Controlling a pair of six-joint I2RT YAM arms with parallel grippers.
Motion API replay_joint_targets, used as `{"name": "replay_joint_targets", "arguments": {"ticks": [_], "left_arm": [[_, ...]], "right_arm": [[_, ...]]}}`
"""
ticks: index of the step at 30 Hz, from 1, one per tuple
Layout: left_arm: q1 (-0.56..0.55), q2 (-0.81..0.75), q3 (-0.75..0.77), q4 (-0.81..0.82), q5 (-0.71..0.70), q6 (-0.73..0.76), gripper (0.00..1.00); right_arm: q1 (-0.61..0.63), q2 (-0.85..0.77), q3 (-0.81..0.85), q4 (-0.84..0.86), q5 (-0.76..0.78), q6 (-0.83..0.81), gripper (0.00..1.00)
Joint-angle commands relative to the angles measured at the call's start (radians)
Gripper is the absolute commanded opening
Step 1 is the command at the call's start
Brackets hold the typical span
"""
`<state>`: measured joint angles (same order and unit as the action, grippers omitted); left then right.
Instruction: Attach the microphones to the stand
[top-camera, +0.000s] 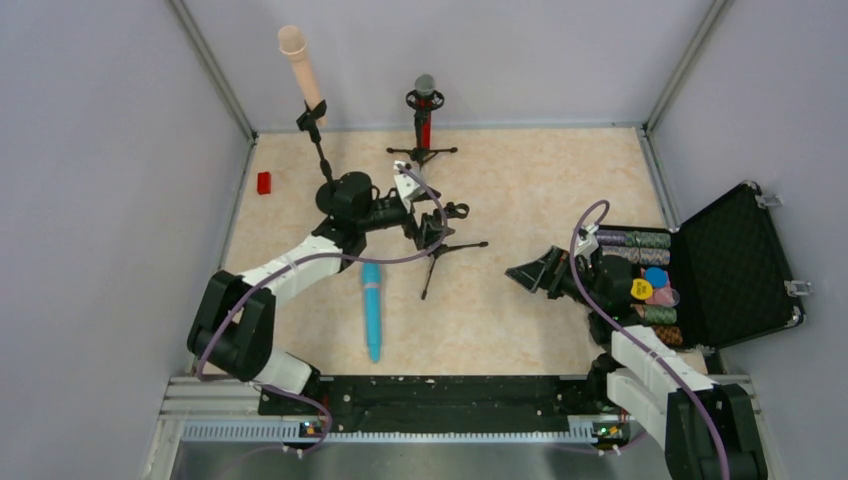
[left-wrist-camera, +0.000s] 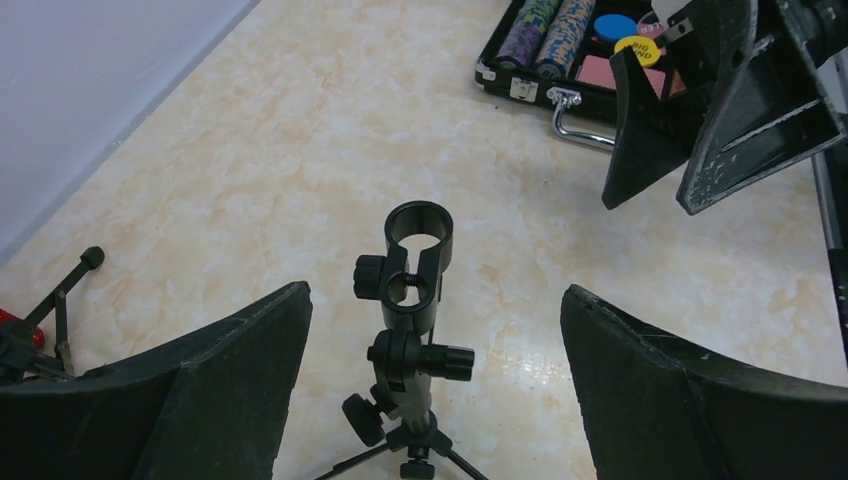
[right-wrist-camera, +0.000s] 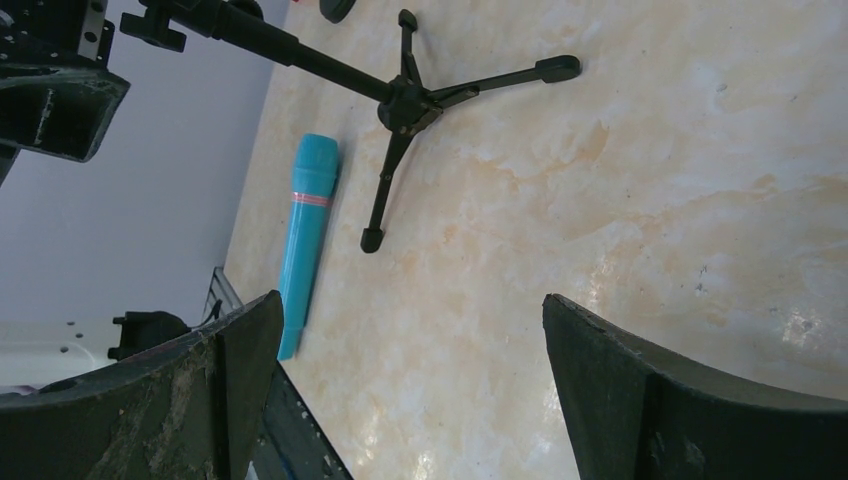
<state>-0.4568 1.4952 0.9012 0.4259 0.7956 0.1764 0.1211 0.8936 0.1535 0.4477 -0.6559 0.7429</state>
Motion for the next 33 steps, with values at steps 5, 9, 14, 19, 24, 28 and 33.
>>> {"name": "replay_joint_targets", "arguments": {"ticks": [5, 9, 14, 19, 24, 28, 33], "left_arm": [[0.008, -0.172, -0.083, 0.195, -0.142, -0.277, 0.99], [0.013, -0.267, -0.14, 0.193, -0.252, -0.322, 0.99], [0.014, -0.403, -0.195, 0.028, -0.501, -0.408, 0.99], [0.014, -0.502, -0.236, -0.142, -0.776, -0.475, 0.99], [0.014, -0.541, -0.275, -0.263, -1.003, -0.548, 0.99], [0.014, -0.533, -0.267, -0.453, -1.162, -0.731, 0.99], [0.014, -0.484, -0.273, -0.586, -1.092, -0.763, 0.99]], "right_arm": [[-0.012, 0.001, 0.051, 0.004, -0.007, -0.019, 0.98], [-0.012, 0.0, 0.049, 0.0, -0.005, -0.022, 0.98], [-0.013, -0.001, 0.044, 0.006, -0.003, -0.02, 0.98], [-0.012, 0.001, 0.041, 0.008, -0.005, -0.02, 0.98], [-0.014, -0.007, 0.035, 0.009, -0.01, -0.009, 0.98], [-0.013, -0.024, 0.03, 0.003, -0.002, -0.002, 0.98], [-0.012, -0.038, 0.037, -0.001, -0.001, 0.032, 0.98]]}}
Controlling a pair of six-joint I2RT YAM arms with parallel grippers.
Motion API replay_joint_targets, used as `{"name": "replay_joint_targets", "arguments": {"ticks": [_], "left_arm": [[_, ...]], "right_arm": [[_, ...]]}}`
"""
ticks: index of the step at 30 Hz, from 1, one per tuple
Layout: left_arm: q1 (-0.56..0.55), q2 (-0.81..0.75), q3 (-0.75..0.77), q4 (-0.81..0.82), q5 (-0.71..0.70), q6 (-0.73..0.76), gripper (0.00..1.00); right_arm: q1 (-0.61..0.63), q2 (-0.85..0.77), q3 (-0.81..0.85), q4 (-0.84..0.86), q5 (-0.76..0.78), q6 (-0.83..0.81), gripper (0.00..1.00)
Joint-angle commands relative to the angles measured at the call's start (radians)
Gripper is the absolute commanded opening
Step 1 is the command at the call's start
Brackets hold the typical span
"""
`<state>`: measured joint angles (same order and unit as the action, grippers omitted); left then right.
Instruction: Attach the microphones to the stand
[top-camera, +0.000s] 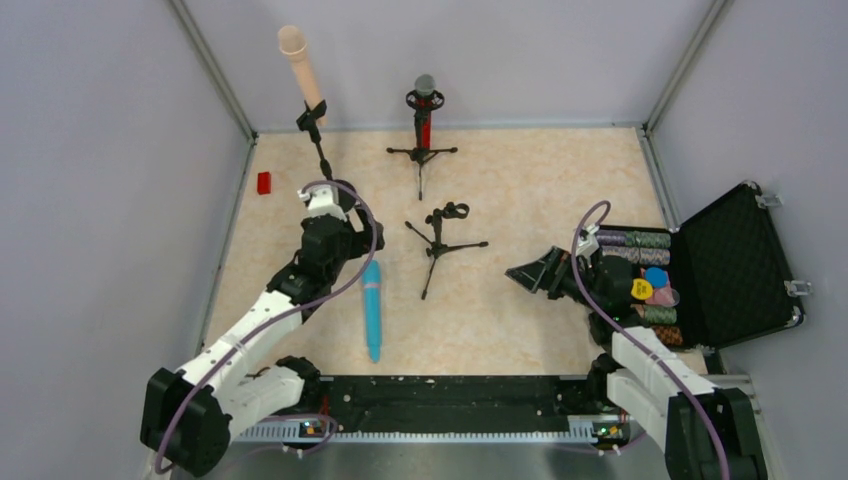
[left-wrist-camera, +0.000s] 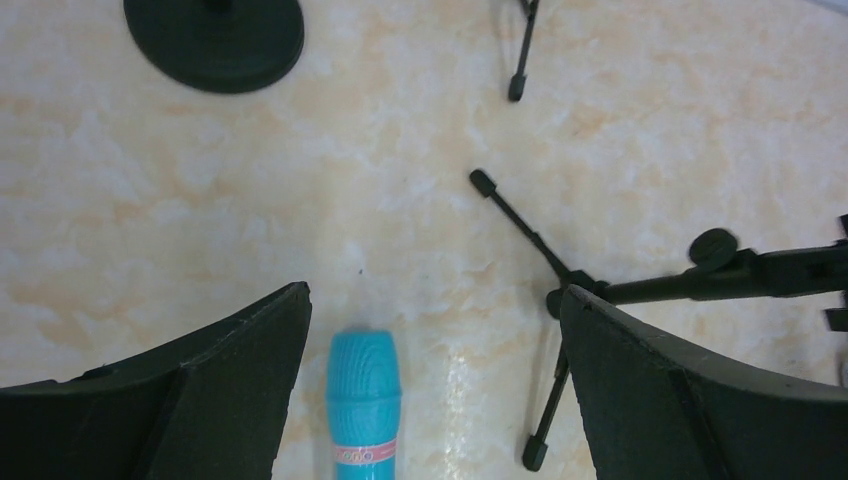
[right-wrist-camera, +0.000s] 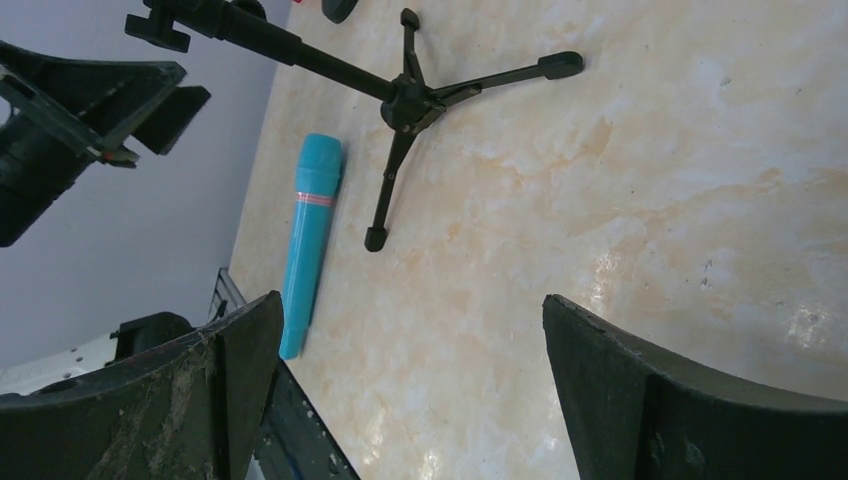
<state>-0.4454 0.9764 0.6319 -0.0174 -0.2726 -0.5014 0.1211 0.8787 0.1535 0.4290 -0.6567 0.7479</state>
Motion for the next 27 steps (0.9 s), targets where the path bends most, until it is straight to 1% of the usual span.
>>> {"name": "replay_joint_targets", "arguments": {"ticks": [1, 2, 4, 6, 10, 15, 18, 21, 27], "left_arm": [[0.003, 0.051, -0.002, -0.157, 0.057, -0.057, 0.99], [0.003, 0.071, 0.012, -0.184, 0.119, -0.012, 0.99], [0.003, 0.102, 0.028, -0.242, 0.206, -0.016, 0.99], [0.002, 0.114, 0.03, -0.271, 0.238, -0.026, 0.99], [0.003, 0.082, 0.027, -0.321, 0.245, -0.052, 0.99], [0.003, 0.08, 0.041, -0.42, 0.227, -0.11, 0.99], [0.003, 0.094, 0.049, -0.481, 0.192, -0.144, 0.98], [0.002, 0.096, 0.04, -0.491, 0.198, -0.144, 0.97], [0.002, 0.163, 0.078, -0.587, 0.191, -0.152, 0.93]], "right_arm": [[-0.013, -0.025, 0.043, 0.012, -0.003, 0.039, 0.98], [-0.013, -0.026, 0.05, 0.005, -0.007, 0.049, 0.98], [-0.013, -0.027, 0.071, -0.031, -0.016, 0.062, 0.98], [-0.012, -0.027, 0.098, -0.069, -0.027, 0.078, 0.98], [-0.013, -0.027, 0.146, -0.139, -0.05, 0.106, 0.98], [-0.013, -0.029, 0.187, -0.24, -0.03, 0.074, 0.98], [-0.014, -0.012, 0.187, -0.233, -0.011, 0.073, 0.98], [-0.013, 0.031, 0.19, -0.196, 0.001, 0.077, 0.98], [-0.012, 0.14, 0.265, -0.183, -0.001, 0.065, 0.98]]}}
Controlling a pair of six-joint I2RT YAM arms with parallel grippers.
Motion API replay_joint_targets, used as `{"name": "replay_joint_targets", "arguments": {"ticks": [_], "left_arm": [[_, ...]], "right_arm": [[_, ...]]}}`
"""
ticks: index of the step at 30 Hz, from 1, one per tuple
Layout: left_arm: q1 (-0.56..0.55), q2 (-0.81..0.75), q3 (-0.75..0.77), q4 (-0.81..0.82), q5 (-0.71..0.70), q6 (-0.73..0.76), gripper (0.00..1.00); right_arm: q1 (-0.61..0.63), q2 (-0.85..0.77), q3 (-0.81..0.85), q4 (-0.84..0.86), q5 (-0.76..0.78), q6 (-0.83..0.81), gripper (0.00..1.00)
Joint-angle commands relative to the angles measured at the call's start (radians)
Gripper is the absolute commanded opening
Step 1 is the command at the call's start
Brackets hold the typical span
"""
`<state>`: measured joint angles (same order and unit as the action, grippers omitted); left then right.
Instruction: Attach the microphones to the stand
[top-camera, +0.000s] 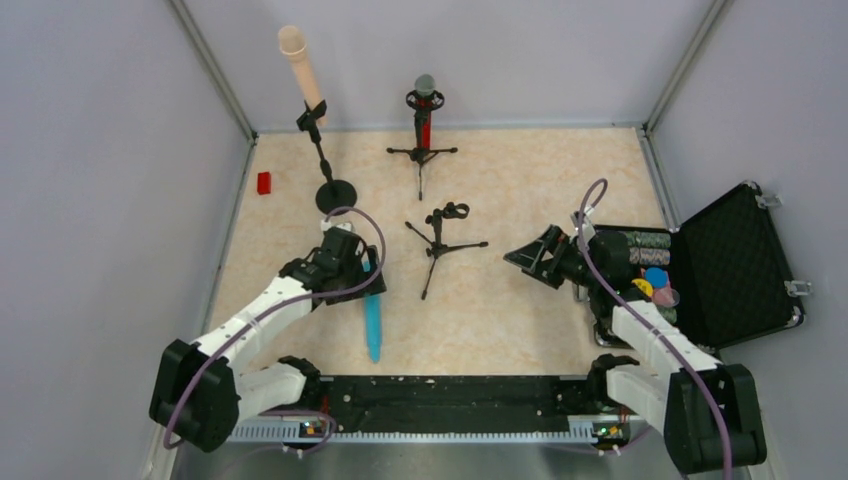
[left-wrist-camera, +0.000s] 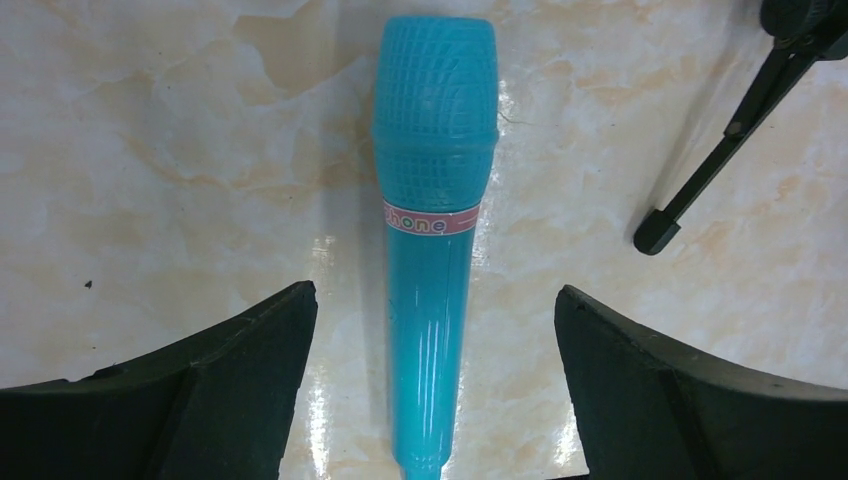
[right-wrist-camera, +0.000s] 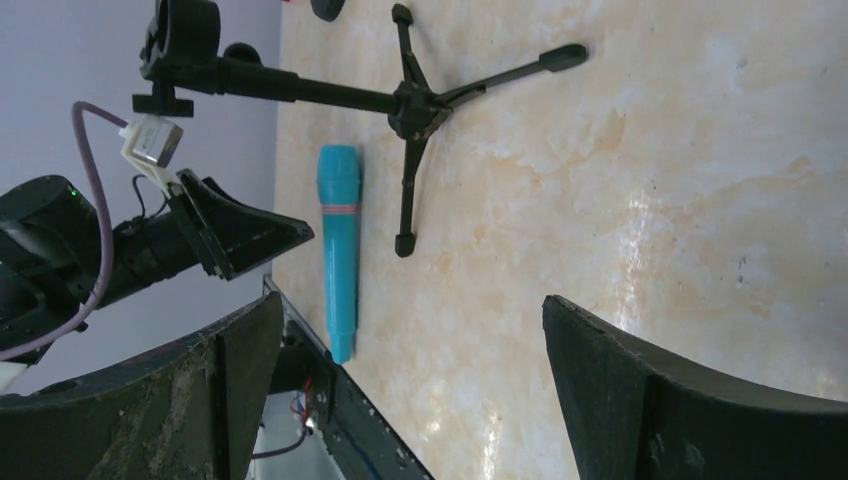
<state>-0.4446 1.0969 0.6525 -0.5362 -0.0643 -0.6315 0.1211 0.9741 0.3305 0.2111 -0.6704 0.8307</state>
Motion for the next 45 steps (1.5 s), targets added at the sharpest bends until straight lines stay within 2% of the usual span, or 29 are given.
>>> {"name": "replay_joint_targets", "arguments": {"ticks": [1, 9, 16, 26, 36, 39, 45], "left_arm": [[0.002, 0.065, 0.065, -0.073, -0.023, -0.022, 0.92], [-0.006, 0.22, 0.125, -0.083, -0.053, -0.011, 0.9], [-0.013, 0.324, 0.192, -0.052, -0.11, 0.012, 0.88], [-0.014, 0.474, 0.256, -0.013, -0.105, 0.044, 0.84], [-0.012, 0.537, 0.271, -0.017, -0.129, 0.052, 0.78], [-0.011, 0.531, 0.271, -0.016, -0.129, 0.064, 0.68], [-0.012, 0.523, 0.289, -0.037, -0.121, 0.103, 0.59]], "right_arm": [[-0.012, 0.06, 0.1, 0.035, 0.018, -0.024, 0.98], [-0.013, 0.174, 0.163, 0.054, -0.016, -0.003, 0.98], [-0.012, 0.162, 0.214, -0.047, 0.019, -0.066, 0.98], [-0.011, 0.185, 0.236, -0.055, 0.051, -0.076, 0.97], [0.019, 0.186, 0.291, -0.161, 0.146, -0.136, 0.97], [0.036, 0.181, 0.297, -0.163, 0.165, -0.137, 0.97], [0.068, 0.188, 0.314, -0.167, 0.189, -0.147, 0.97]]}}
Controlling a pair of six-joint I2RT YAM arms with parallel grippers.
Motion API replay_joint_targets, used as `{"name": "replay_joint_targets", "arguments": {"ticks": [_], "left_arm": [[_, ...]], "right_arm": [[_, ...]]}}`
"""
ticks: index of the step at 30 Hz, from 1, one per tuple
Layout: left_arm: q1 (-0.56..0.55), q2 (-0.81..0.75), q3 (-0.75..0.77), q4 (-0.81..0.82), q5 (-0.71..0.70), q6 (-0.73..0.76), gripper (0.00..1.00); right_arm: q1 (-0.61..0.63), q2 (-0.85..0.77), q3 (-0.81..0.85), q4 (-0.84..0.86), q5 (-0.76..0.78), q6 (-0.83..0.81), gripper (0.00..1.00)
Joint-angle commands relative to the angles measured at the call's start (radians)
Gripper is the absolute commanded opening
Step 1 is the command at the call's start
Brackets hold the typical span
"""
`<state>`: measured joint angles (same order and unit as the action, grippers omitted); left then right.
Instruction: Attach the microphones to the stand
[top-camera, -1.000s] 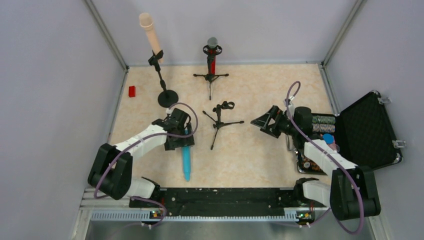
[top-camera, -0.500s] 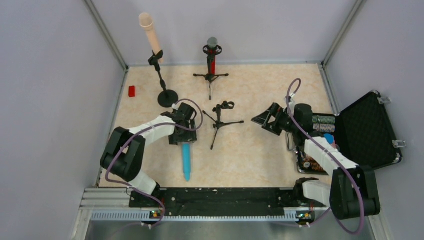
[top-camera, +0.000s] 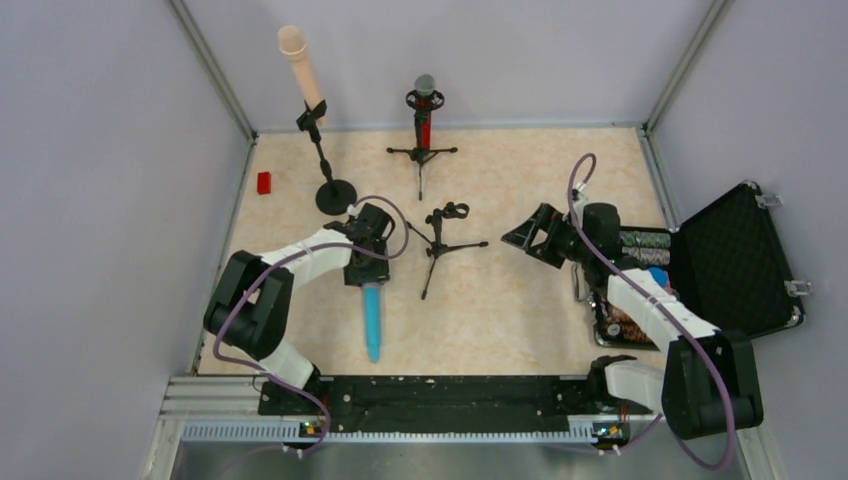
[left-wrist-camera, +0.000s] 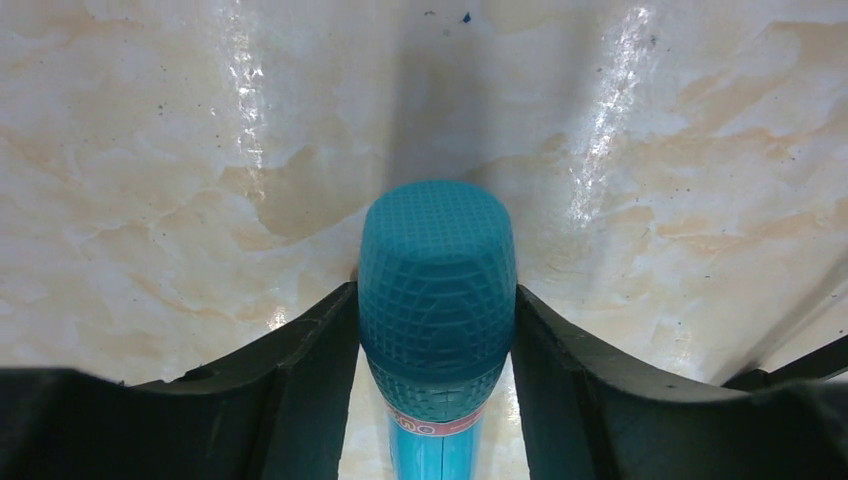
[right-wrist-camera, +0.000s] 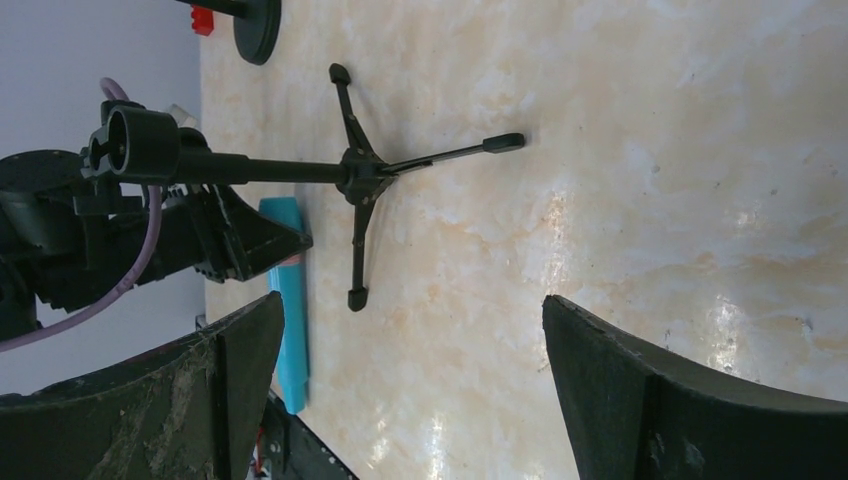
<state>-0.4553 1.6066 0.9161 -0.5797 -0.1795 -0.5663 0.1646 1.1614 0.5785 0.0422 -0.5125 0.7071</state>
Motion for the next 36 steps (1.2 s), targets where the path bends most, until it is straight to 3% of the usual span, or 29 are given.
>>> {"name": "replay_joint_targets", "arguments": {"ticks": [1, 2, 5, 15, 18, 21, 28, 36], "left_arm": [[-0.002, 0.013, 0.032, 0.002, 0.004, 0.048, 0.52], [-0.002, 0.012, 0.036, -0.004, 0.011, 0.053, 0.51], [-0.001, 0.001, 0.047, -0.011, 0.031, 0.068, 0.31], [-0.002, -0.094, 0.148, -0.086, 0.039, 0.083, 0.29], [-0.001, -0.134, 0.187, -0.109, 0.057, 0.121, 0.18], [-0.001, -0.177, 0.22, -0.129, 0.075, 0.151, 0.01], [-0.002, -0.345, 0.237, -0.068, 0.166, 0.219, 0.0], [0.0, -0.552, 0.187, 0.208, 0.493, 0.27, 0.0]], "right_arm": [[0.027, 0.003, 0.072, -0.005, 0.034, -0.03, 0.98], [0.029, 0.005, 0.078, -0.01, 0.037, -0.033, 0.98], [0.033, 0.0, 0.094, -0.018, 0.045, -0.037, 0.98], [0.037, -0.022, 0.126, -0.041, 0.057, -0.055, 0.98], [0.039, -0.023, 0.139, -0.041, 0.057, -0.057, 0.98], [0.041, -0.027, 0.15, -0.041, 0.06, -0.058, 0.98], [0.041, -0.059, 0.186, -0.071, 0.057, -0.069, 0.98], [0.042, -0.141, 0.224, -0.003, -0.001, -0.1, 0.98]]}}
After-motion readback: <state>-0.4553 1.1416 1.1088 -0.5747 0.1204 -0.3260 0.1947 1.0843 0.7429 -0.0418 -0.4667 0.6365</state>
